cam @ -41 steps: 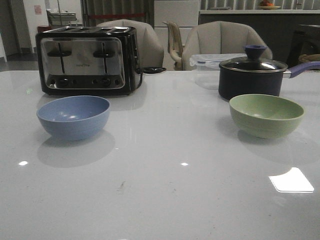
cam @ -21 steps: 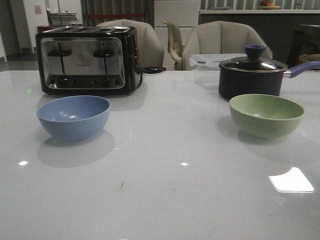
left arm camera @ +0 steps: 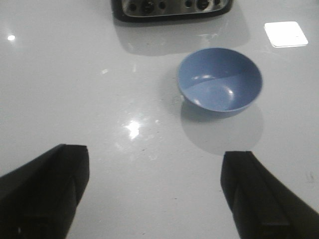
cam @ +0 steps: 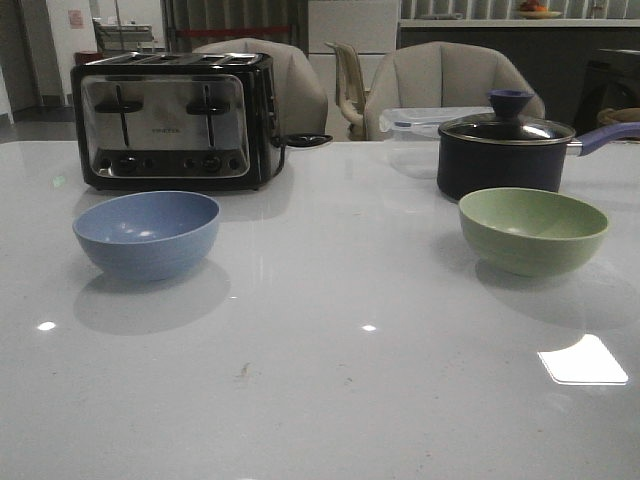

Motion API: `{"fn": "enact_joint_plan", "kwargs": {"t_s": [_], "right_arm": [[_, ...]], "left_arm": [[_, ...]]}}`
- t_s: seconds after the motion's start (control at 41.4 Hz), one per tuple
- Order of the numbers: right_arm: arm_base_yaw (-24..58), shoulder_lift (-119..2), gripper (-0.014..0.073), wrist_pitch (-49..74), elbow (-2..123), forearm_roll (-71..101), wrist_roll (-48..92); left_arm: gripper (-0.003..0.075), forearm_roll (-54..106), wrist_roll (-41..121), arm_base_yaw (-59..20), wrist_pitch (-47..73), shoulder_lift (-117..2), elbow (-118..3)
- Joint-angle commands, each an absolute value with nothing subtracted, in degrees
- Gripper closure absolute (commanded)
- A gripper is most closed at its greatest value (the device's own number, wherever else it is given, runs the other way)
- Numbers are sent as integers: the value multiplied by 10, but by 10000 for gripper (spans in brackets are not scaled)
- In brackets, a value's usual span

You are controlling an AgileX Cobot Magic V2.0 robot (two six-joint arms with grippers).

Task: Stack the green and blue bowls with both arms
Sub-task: 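Lower the right gripper onto the rim of the pale green bowl and grasp it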

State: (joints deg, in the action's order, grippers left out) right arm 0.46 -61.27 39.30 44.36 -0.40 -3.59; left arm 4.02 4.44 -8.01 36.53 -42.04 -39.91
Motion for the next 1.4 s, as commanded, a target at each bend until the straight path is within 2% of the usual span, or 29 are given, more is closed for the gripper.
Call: {"fn": "enact_joint_plan", "kwargs": {"t_s": [0.0,0.242,0.387,0.604,0.87,0.942,1.184,1.377], "right_arm": [[6,-650,24,356,497,-10,-36],[-27,-788,24,372,614,27,-36],[-47,-878,24,408,684,73,-3],[-52,-994,24,430,776,155,86],[-52,-1095,32,432,853,164,94],[-52,-1109,88,434,864,163,99],[-52,-1119,356,427,865,147,99],[-52,-1116,500,433,865,136,99]], "left_arm": [[158,54,56,-134,315,-427,-416],[211,54,61,-268,295,-429,-416],[212,54,61,-321,288,-429,-416],[212,54,61,-338,288,-429,-416],[212,54,61,-338,289,-429,-416],[213,54,61,-338,290,-429,-416],[212,54,61,-338,293,-429,-416],[213,55,61,-338,294,-429,-416]]}}
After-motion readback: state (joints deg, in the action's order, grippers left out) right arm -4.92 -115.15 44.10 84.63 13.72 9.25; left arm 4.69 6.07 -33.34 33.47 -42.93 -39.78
